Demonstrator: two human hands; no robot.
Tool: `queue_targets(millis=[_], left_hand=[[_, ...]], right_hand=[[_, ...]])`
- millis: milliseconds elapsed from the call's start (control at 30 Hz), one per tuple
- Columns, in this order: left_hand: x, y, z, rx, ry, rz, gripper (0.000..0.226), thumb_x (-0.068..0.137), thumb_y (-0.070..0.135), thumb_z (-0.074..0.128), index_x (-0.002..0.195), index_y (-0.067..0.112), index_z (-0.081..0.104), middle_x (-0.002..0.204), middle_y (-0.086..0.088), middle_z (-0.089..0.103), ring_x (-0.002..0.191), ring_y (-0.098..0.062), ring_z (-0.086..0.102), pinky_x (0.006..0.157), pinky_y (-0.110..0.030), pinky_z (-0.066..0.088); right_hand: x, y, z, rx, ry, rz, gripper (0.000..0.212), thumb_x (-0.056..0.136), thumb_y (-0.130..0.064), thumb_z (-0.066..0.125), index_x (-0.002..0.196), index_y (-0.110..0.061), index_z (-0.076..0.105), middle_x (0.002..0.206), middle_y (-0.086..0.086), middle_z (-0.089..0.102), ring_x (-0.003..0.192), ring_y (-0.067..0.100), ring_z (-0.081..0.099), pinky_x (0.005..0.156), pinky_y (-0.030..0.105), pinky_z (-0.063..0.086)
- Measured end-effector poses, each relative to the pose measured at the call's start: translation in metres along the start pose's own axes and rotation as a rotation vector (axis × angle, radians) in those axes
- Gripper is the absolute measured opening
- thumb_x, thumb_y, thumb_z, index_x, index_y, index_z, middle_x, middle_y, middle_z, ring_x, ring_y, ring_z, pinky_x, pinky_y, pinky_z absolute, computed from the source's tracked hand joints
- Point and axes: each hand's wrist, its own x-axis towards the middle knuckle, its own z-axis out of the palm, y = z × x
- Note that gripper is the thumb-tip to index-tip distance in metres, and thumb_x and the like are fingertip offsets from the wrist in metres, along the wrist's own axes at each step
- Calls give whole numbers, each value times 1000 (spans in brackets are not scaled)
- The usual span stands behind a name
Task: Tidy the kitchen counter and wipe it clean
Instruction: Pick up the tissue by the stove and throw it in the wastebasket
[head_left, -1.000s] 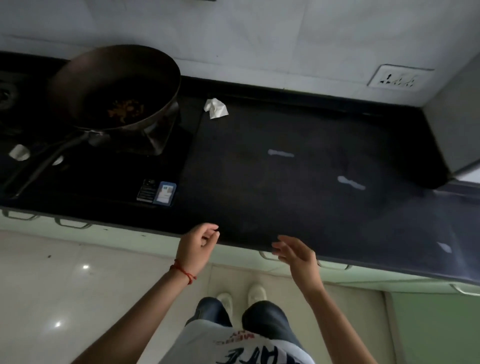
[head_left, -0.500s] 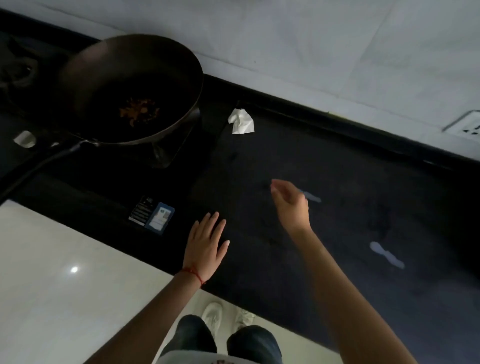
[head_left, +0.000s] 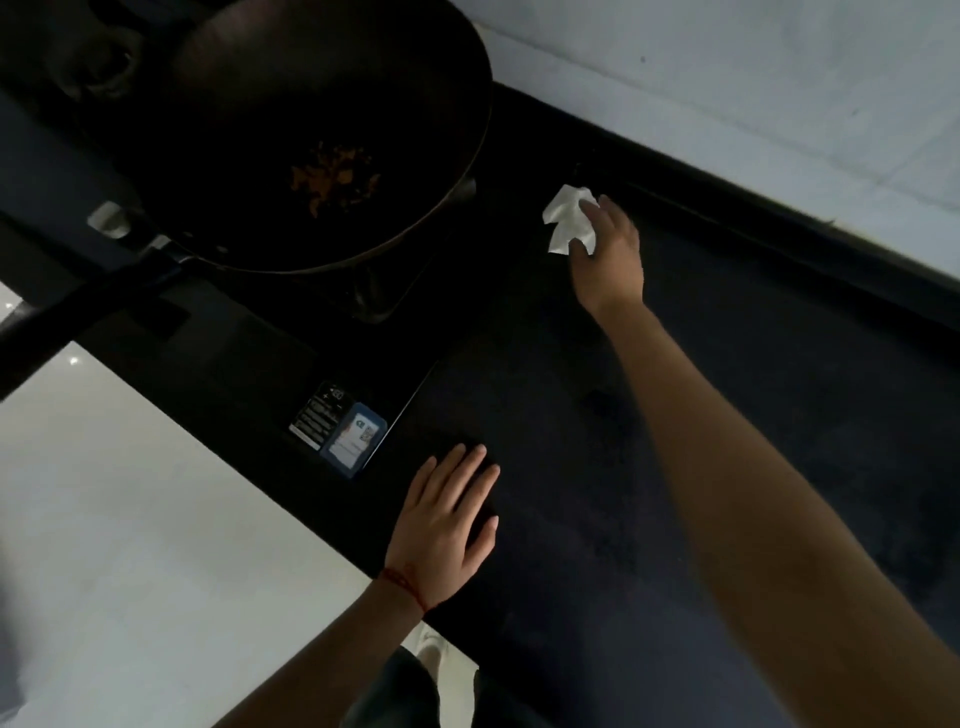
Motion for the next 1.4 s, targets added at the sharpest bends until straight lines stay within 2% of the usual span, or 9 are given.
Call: queue_targets(millis=[100,233,433,533,700,1033,1200,1333,1400], left_hand=[[0,0,2,8,18,-1,49,83,37,49,129,20,46,140,-4,49,134,-18,33,114,-36,19],[1,1,3,19,30,-2,49,82,37,49,129,21,46,140,-3,49,134,-17,33,111,-39,25],[0,-1,4,27,36,6,49,83,37,48,130,21,45,140,-4,49,134,-18,33,114,-35,17],[0,-2,4,29,51,14,49,83,37,48,129,20,46,140,-4,50,134,-18,33,115,-34,16],[1,-1,4,48,60,19,48,84,38,44,129,20,45,137,-6,52,132,-19,33,111,-38,23],[1,-3,-6,-39,-30,53,47,84,37,37,121,14,56,135,-13,53,128,-31,45,105,-52,36],[-13,6,-17,-152,-75,131,36,78,19,61,112,6,62,133,-25,51,128,-43,42,103,-59,36],[-44,34,-22,-241,-112,376,33,74,18,63,104,4,65,126,-27,55,119,-44,50,95,-54,44],[-67,54,-19,-321,-170,544,37,76,27,51,101,5,66,120,-23,58,114,-31,53,92,-46,47]], right_hand=[[20,3,9,-236,-117,-76,53,93,-14,42,144,-21,27,156,5,17,144,26,11,114,47,20],[21,8,15,-411,-101,-128,47,93,-16,43,139,-16,35,142,16,34,130,34,32,106,47,28],[-2,13,17,-324,-24,-237,34,86,-6,52,119,0,54,120,24,52,113,39,47,95,44,39],[-28,14,14,-182,81,-249,25,83,-6,58,107,1,61,105,23,58,97,37,56,78,39,46],[-93,3,0,12,321,-155,17,81,-7,62,97,-2,65,91,17,61,79,27,59,64,24,38],[-272,6,-28,66,575,216,12,80,-8,66,91,-12,69,90,11,61,80,27,60,67,11,32],[-378,8,-31,63,754,452,16,81,-10,67,96,-7,66,93,10,61,80,19,55,65,13,32],[-474,9,-28,39,867,632,21,80,-11,69,99,-3,64,91,2,58,77,15,53,65,13,33],[-523,9,-24,40,946,736,22,80,-10,69,99,-1,65,90,2,58,77,15,52,64,11,31]])
